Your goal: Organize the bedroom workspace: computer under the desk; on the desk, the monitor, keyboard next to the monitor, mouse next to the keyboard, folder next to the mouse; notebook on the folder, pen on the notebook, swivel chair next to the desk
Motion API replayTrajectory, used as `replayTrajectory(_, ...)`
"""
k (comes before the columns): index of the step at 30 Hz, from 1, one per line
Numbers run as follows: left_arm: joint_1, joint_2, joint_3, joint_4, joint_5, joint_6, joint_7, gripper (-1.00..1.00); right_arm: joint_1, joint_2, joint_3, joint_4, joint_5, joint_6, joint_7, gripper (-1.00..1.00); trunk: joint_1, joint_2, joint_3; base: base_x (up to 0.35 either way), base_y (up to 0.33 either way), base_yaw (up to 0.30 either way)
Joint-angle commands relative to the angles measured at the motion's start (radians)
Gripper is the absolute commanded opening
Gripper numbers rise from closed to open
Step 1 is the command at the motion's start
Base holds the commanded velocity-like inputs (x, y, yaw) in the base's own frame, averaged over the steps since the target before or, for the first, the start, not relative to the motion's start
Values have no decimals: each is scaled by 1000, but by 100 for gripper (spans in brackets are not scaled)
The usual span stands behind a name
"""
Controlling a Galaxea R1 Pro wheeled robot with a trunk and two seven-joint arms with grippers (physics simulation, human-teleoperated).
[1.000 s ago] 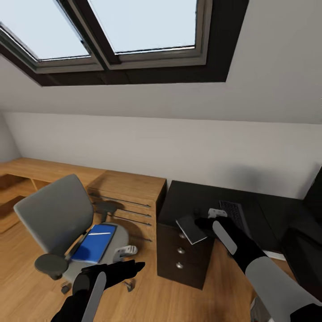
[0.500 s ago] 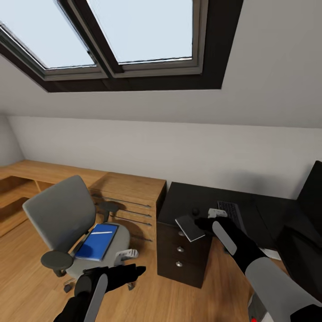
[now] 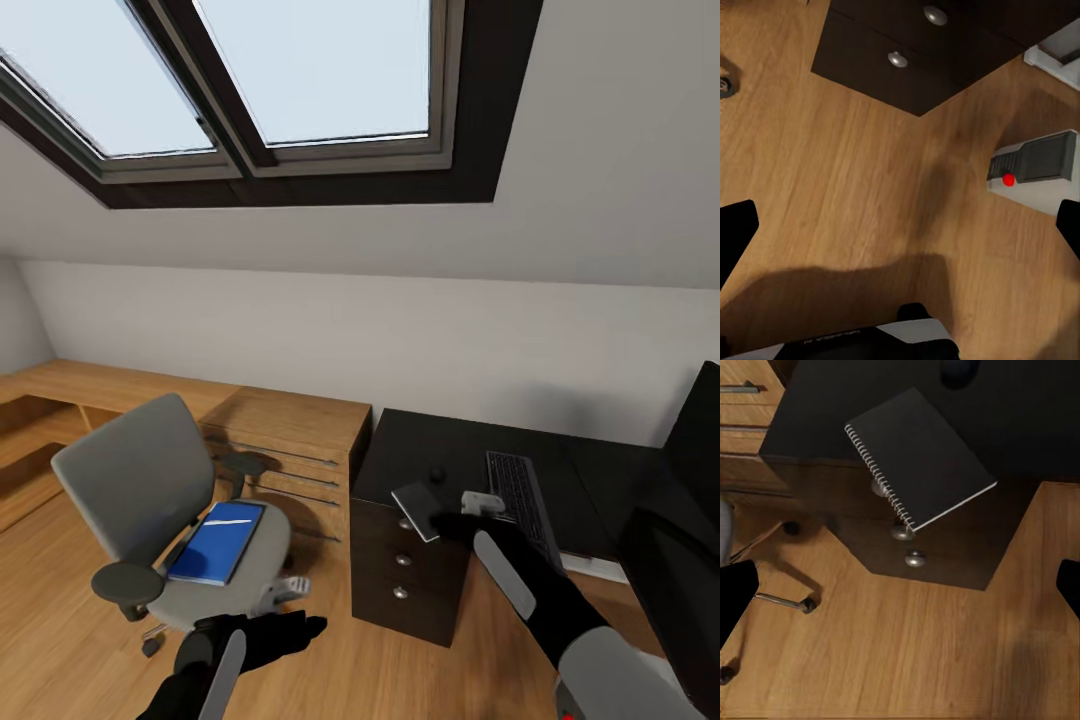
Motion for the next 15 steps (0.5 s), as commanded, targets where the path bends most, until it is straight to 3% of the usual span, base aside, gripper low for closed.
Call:
replayTrajectory(1, 0, 0, 1, 8, -3, -3, -5, 100, 11, -1, 5, -8, -8, -2, -10, 100, 0, -1, 0, 0, 0, 0)
replayTrajectory(2, 0, 6, 2, 164, -3, -102, -4, 100, 169, -1, 38, -60, 88, -148, -11, 100, 0, -1, 0, 0, 0, 0)
replayTrajectory(4, 0, 10, 2, 204, -3, -146, -4, 100, 196, 0, 46, -61, 108, -179, -11, 100, 0, -1, 0, 0, 0, 0)
replayTrajectory(6, 0, 20, 2, 326, -3, -270, -3, 100, 274, 0, 63, -61, 139, -257, -10, 100, 0, -1, 0, 0, 0, 0)
replayTrajectory(8, 0, 23, 2, 381, -3, -302, -4, 100, 312, 0, 67, -57, 145, -296, -9, 100, 0, -1, 0, 0, 0, 0)
replayTrajectory(9, 0, 32, 2, 451, -3, -330, -4, 100, 355, 0, 69, -33, 149, -365, -8, 100, 0, -1, 0, 0, 0, 0)
replayTrajectory(12, 0, 44, 2, 500, -3, -362, -4, 100, 376, 0, 71, 2, 150, -424, -7, 100, 0, -1, 0, 0, 0, 0)
replayTrajectory(15, 0, 56, 1, 558, -3, -445, -4, 100, 389, 0, 82, 60, 151, -492, -7, 100, 0, -1, 0, 0, 0, 0)
